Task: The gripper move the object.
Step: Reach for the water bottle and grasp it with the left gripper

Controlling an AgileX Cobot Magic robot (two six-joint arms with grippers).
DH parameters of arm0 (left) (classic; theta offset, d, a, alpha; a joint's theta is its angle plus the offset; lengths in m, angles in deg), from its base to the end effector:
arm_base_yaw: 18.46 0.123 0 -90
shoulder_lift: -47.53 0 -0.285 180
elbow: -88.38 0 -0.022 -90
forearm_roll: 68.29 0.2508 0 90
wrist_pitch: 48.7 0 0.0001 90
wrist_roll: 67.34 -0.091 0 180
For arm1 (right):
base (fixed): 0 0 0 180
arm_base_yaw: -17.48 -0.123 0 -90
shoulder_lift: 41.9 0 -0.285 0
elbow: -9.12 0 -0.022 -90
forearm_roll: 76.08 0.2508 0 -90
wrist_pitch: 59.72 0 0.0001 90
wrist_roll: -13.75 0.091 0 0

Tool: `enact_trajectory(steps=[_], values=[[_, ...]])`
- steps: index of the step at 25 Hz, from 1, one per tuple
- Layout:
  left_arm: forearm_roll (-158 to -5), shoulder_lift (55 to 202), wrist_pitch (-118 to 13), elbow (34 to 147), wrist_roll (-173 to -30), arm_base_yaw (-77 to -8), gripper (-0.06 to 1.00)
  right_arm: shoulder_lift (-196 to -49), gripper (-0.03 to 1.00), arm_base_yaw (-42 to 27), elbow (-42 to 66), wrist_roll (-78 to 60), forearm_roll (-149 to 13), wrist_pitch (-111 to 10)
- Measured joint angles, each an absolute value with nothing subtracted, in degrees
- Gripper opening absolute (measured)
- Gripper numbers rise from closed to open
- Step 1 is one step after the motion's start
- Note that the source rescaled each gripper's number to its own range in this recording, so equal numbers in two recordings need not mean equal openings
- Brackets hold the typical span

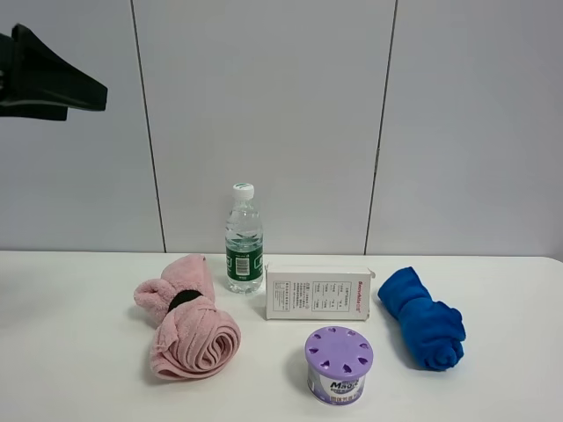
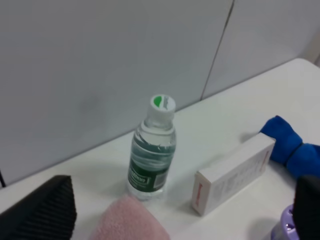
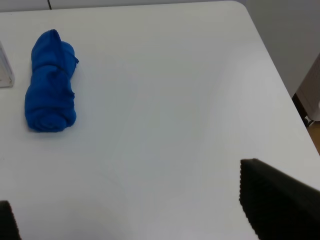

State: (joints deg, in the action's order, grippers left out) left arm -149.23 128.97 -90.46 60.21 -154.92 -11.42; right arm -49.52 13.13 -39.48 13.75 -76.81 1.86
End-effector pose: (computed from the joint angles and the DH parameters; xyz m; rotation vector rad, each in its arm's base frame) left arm 0.2673 -0.0274 0.3096 0.4790 1.9070 -0.5432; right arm -0.0057 -0.0015 0.2760 -0.0773 2.0546 0.0318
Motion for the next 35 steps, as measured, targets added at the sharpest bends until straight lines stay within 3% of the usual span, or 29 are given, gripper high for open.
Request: enact_trajectory(steps=[7, 17, 22, 26, 29, 35], values=[[-150.26, 133.77, -89.26, 60.21, -160.42, -16.08, 0.99, -49.52, 1.0, 13.13, -39.48, 13.75, -76.81, 1.86], [-150.0, 139.04, -74.2, 63.75, -164.5, -27.51, 0.99, -49.52, 1.0, 13.13, -39.48, 13.75, -76.81, 1.86], [-145.84, 146.87, -73.13, 74.62, -152.0, -30.63, 0.99, -49.52, 1.0, 13.13, -39.48, 13.75, -76.81, 1.86], [-133.68, 152.46, -72.75, 83.24, -136.79, -32.36, 0.99, -49.52, 1.0, 13.13, -39.48, 13.75, -76.81, 1.86], [-122.99, 153.92, -73.0, 85.28, -127.78, -33.49, 0.99, -49.52, 1.0, 13.13, -39.48, 13.75, -76.81, 1.86], [-110.87, 154.24, -76.33, 85.58, -124.21, -35.61, 0.99, -49.52, 1.0, 13.13, -39.48, 13.75, -76.81, 1.86]])
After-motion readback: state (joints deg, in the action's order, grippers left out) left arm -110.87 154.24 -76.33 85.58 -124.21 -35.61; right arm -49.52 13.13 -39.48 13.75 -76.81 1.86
